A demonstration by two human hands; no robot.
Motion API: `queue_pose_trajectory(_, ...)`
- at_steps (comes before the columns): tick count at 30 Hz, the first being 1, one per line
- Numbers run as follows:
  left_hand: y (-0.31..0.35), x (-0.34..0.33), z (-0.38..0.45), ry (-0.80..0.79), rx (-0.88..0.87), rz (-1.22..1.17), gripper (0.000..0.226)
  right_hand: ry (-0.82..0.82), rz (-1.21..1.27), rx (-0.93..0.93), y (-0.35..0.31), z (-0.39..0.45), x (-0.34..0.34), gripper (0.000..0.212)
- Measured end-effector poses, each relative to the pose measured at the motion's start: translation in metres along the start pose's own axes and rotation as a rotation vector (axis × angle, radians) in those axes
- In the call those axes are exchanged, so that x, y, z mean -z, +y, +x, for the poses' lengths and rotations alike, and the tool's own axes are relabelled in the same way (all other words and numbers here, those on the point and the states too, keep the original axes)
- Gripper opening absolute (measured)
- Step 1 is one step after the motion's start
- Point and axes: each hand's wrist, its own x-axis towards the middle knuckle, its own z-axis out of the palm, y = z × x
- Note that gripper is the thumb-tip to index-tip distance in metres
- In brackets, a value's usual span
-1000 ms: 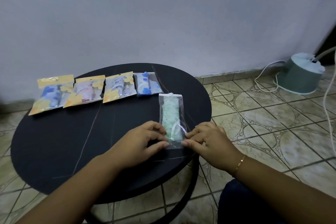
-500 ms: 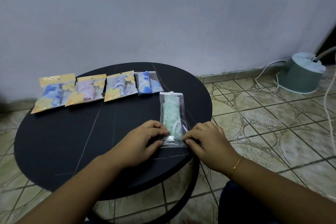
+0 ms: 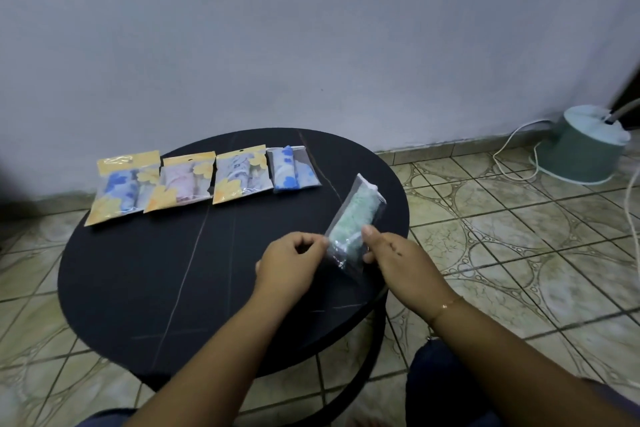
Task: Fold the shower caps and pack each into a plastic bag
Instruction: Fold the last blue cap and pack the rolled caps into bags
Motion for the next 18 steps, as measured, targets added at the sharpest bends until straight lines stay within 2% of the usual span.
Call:
queue_pose_trajectory(2,0.014,-0.011,-0.001,0.027,-0.043,-0.148,0.005,-0.005,0.104,-0.119,-0.012,0.007,0.003,0.066)
queue_pose_trajectory(4,0.029,-0.024,0.002,-0.014,-0.09,-0.159,0.004,-0.025,0.188,-0.222,-0.016,0.021,0.006,0.064)
queue_pose_trajectory(8,0.04,-0.043,0.018,-0.185,-0.125,-0.047,0.04,0.02,0.417,-0.35,-0.003,0.061,0.009,0.033)
queue_pose_trajectory(9,0.039,-0.043,0.025,-0.199,-0.127,-0.021,0.048,0.04,0.424,-0.361,-0.002,0.071,0.009,0.034)
queue_pose_trajectory(10,0.038,-0.04,0.032,-0.192,-0.14,0.02,0.053,0.056,0.407,-0.372,-0.002,0.078,0.009,0.045)
queue_pose_trajectory(12,0.031,-0.03,0.049,-0.112,-0.204,0.188,0.055,0.135,0.163,-0.343,0.0,0.088,0.008,0.061)
queue_pose_trajectory(15,0.012,-0.01,0.08,0.024,-0.254,0.52,0.054,0.258,-0.478,-0.178,-0.002,0.094,0.0,0.052)
queue_pose_trajectory(18,-0.006,0.004,0.109,0.032,-0.197,0.767,0.06,0.185,-0.646,-0.061,-0.005,0.112,-0.018,0.043)
